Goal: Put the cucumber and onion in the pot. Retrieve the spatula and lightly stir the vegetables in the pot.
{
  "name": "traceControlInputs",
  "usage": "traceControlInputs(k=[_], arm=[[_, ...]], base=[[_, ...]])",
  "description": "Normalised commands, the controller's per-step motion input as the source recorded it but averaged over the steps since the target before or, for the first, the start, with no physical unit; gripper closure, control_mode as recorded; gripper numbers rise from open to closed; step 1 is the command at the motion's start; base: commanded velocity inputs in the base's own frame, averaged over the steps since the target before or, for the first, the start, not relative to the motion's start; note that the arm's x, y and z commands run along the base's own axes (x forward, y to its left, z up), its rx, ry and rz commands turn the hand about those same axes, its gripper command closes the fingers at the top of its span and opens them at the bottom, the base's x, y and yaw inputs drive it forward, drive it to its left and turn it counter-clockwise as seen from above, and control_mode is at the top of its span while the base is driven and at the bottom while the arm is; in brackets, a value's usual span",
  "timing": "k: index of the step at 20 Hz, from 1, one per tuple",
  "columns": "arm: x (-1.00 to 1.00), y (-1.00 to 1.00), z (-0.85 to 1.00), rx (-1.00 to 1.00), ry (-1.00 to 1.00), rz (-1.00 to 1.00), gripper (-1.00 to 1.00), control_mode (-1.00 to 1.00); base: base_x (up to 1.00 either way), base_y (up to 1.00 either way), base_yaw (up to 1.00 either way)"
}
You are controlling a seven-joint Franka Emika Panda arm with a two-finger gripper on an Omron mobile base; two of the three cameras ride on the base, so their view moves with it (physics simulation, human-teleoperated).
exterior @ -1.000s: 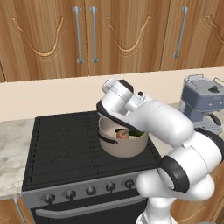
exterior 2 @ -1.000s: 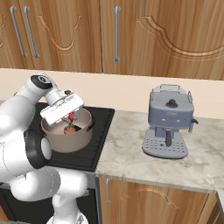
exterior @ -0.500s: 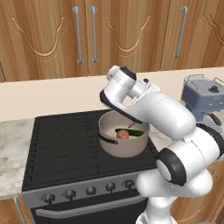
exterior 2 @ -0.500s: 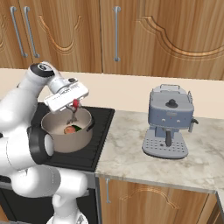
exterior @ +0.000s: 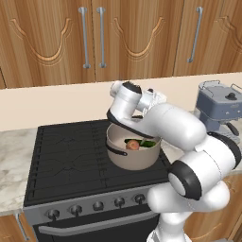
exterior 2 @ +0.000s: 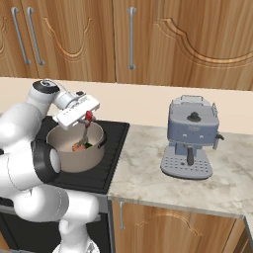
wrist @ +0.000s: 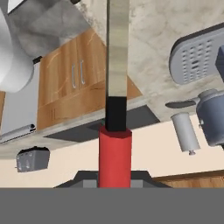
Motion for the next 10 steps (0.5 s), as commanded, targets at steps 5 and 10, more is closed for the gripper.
traceControlInputs(k=[5,10], arm=[[0.15,-0.23,-0.19,-0.03,0.0,0.0,1.0,-1.0],[0.0,-0.05,-0.19,-0.01,0.03,0.05,1.0,-1.0]], base=[[0.0,0.0,0.0],[0.0,0.0,0.0]])
